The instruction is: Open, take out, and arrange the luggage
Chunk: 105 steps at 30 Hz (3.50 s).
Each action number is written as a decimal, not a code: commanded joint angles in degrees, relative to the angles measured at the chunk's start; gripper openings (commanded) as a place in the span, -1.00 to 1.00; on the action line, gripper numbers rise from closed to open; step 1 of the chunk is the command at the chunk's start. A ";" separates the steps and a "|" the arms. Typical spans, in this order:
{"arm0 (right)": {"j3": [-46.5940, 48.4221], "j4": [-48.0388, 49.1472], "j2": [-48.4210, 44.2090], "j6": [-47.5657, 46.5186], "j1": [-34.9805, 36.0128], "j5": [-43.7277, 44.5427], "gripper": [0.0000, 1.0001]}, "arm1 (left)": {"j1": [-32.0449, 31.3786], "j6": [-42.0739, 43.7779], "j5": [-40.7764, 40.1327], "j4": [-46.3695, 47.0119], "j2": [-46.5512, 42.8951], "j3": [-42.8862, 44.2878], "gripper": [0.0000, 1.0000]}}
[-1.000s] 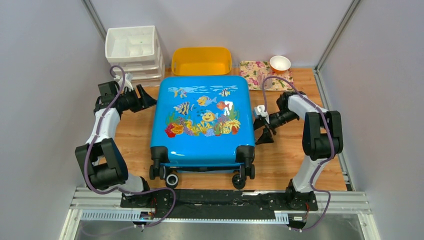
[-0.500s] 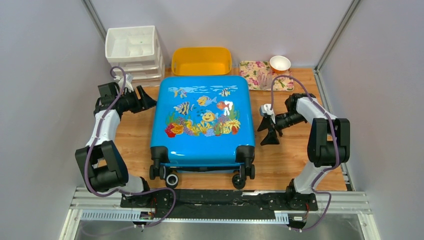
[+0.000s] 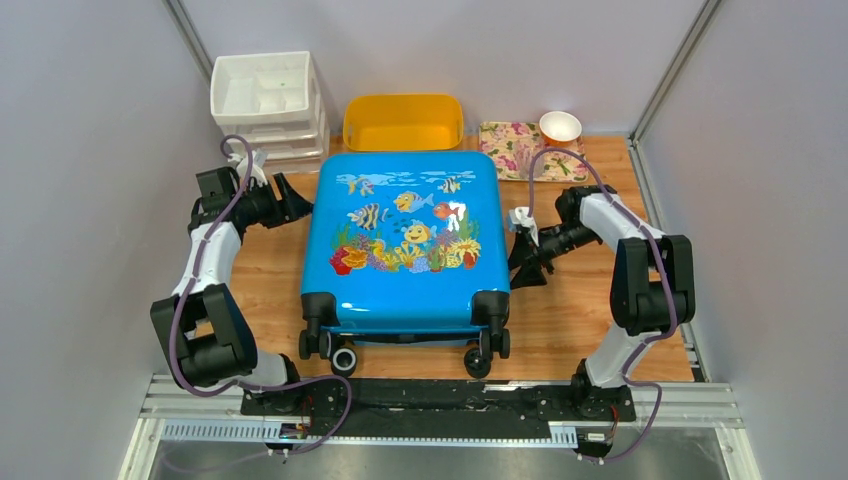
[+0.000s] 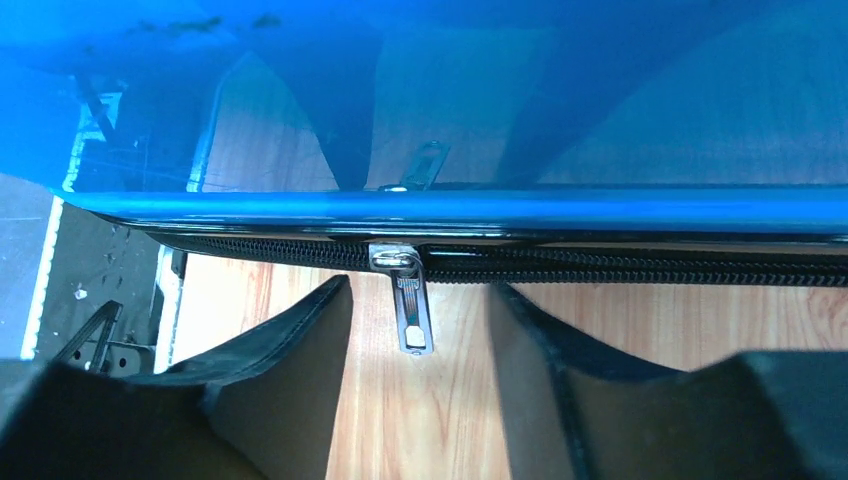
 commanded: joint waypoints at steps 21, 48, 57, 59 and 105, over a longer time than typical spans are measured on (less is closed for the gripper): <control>-2.18 -15.99 -9.91 9.89 0.14 1.29 -1.00 | -1.68 -0.66 7.52 0.04 -3.80 -3.13 0.43; -33.84 45.44 -54.31 77.38 14.12 19.85 -1.00 | -4.12 16.97 9.54 -9.69 -8.73 15.53 0.50; -33.67 61.26 -45.88 86.01 15.08 23.18 -1.00 | -36.10 60.66 4.72 -48.10 -11.70 17.65 0.09; -31.83 63.20 -43.51 87.42 15.61 23.97 -1.00 | -43.83 66.30 3.66 -51.46 -14.60 13.68 -0.02; -36.21 55.83 -46.49 93.05 17.54 22.57 -0.78 | -70.32 30.45 -25.70 -3.56 -10.83 -6.91 -0.75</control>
